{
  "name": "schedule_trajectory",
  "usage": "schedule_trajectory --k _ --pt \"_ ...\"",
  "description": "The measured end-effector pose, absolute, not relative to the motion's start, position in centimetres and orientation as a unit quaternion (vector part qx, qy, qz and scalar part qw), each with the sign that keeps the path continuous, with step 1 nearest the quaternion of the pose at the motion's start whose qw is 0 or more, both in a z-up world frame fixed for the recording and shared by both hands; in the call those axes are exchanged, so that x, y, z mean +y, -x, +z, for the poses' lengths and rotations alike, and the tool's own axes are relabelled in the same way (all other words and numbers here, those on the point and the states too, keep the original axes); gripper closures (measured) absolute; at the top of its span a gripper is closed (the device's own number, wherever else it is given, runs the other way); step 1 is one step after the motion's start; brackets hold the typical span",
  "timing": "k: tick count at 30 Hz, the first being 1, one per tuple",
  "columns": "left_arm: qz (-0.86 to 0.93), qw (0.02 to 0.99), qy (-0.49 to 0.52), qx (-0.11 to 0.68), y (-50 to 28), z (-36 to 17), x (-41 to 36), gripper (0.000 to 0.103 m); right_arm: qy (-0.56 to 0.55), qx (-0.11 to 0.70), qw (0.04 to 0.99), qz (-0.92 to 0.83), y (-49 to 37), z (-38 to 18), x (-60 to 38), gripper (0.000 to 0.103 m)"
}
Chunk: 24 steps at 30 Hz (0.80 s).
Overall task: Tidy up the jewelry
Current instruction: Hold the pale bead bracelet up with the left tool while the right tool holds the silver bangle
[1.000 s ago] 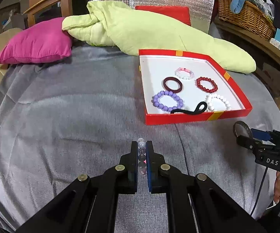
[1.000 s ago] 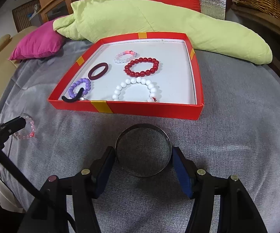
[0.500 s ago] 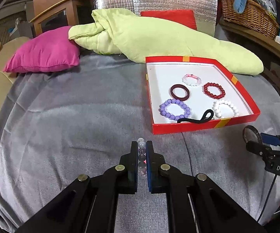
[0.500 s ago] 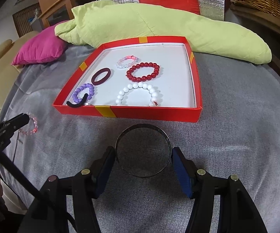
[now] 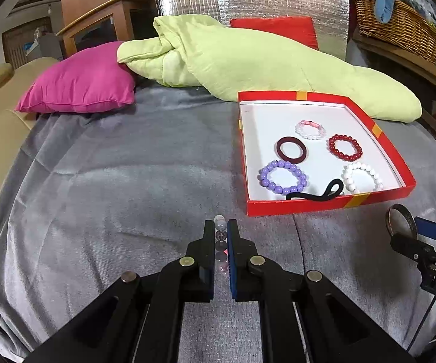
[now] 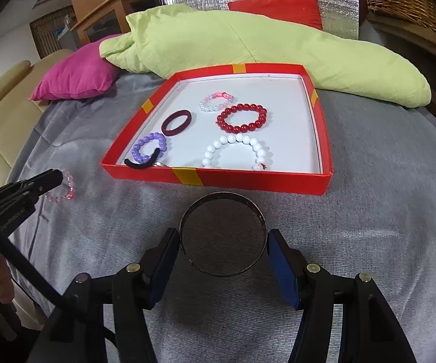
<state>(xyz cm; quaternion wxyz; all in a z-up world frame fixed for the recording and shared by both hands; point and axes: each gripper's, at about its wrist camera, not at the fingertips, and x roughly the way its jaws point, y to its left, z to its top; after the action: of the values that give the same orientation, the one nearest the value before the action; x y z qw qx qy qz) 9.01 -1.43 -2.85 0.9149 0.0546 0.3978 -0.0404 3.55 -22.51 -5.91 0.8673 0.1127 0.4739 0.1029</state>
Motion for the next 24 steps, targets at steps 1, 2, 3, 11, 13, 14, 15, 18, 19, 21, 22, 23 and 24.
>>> schedule_trajectory --k 1,2,3,11,13,14,15,18,19,21,22,23,24 --pt "-0.039 0.915 -0.054 0.397 -9.0 -2.8 -1.4 0.095 -0.114 0.472 0.868 0.104 -3.5 -5.8 -22.4 0.040" --pt "-0.037 0.916 -0.054 0.396 -9.0 -2.7 -1.5 0.095 -0.115 0.471 0.868 0.106 -3.5 -5.7 -22.4 0.040" --pt "-0.035 0.917 -0.055 0.394 -9.0 -2.7 -1.5 0.095 -0.115 0.470 0.868 0.108 -3.5 -5.6 -22.2 0.040" --pt "-0.021 0.920 -0.055 0.387 -9.0 -2.5 -1.4 0.095 -0.118 0.463 0.871 0.116 -3.3 -5.1 -21.5 0.040" --pt "-0.017 0.921 -0.057 0.385 -8.9 -2.4 -1.4 0.095 -0.118 0.460 0.872 0.118 -3.2 -4.9 -21.3 0.040" --pt "-0.015 0.922 -0.058 0.384 -8.9 -2.3 -1.4 0.095 -0.119 0.459 0.872 0.120 -3.2 -4.8 -21.1 0.040" --pt "-0.014 0.922 -0.059 0.382 -8.9 -2.3 -1.4 0.095 -0.120 0.457 0.873 0.122 -3.2 -4.7 -21.0 0.040" --pt "-0.009 0.924 -0.058 0.378 -8.9 -2.1 -1.2 0.095 -0.121 0.451 0.875 0.127 -3.1 -4.4 -20.5 0.040" --pt "-0.008 0.924 -0.058 0.377 -8.8 -2.1 -1.1 0.095 -0.121 0.449 0.876 0.129 -3.1 -4.3 -20.3 0.040" --pt "-0.005 0.926 -0.056 0.374 -8.8 -1.9 -0.9 0.095 -0.121 0.445 0.877 0.131 -3.0 -4.1 -20.1 0.040" --pt "-0.004 0.926 -0.056 0.373 -8.8 -1.9 -0.8 0.095 -0.121 0.442 0.879 0.132 -3.0 -4.0 -19.9 0.040" --pt "-0.001 0.927 -0.056 0.372 -8.7 -1.8 -0.7 0.095 -0.121 0.440 0.880 0.133 -3.0 -3.9 -19.8 0.040" --pt "0.001 0.927 -0.056 0.370 -8.7 -1.7 -0.5 0.095 -0.121 0.438 0.881 0.133 -2.9 -3.7 -19.8 0.040"
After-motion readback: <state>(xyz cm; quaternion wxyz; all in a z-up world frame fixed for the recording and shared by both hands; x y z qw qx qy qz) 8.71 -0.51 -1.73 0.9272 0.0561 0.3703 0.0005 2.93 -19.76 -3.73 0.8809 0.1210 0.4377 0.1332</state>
